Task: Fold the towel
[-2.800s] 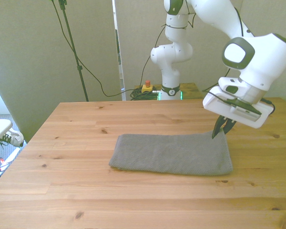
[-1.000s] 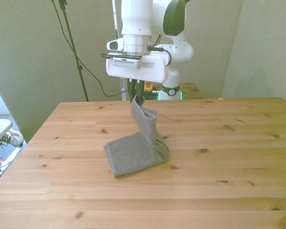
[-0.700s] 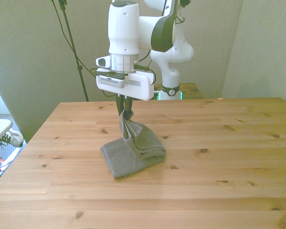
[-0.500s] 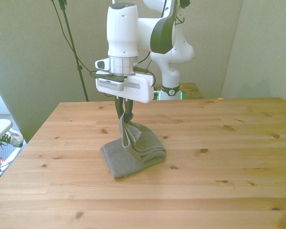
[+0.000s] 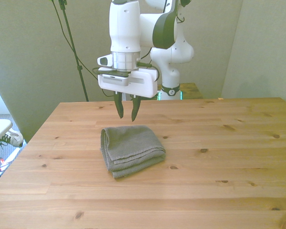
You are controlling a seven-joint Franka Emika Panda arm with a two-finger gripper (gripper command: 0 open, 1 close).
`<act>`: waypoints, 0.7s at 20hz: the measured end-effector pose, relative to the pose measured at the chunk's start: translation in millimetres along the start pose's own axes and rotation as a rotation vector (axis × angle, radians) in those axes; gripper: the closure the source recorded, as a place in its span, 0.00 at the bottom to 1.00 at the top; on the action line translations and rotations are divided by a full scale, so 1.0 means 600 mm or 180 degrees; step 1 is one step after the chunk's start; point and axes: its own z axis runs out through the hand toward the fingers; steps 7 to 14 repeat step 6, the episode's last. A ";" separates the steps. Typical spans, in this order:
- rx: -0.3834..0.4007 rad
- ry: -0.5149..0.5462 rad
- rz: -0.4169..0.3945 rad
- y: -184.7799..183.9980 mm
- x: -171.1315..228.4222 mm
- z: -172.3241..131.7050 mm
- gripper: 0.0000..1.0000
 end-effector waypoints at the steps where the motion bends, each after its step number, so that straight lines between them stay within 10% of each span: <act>1: -0.0024 -0.0070 -0.0096 0.013 -0.031 -0.008 0.00; 6: -0.0027 -0.0197 -0.0579 0.067 -0.213 -0.035 0.00; 14: -0.0027 -0.0197 -0.0579 0.067 -0.213 -0.035 0.00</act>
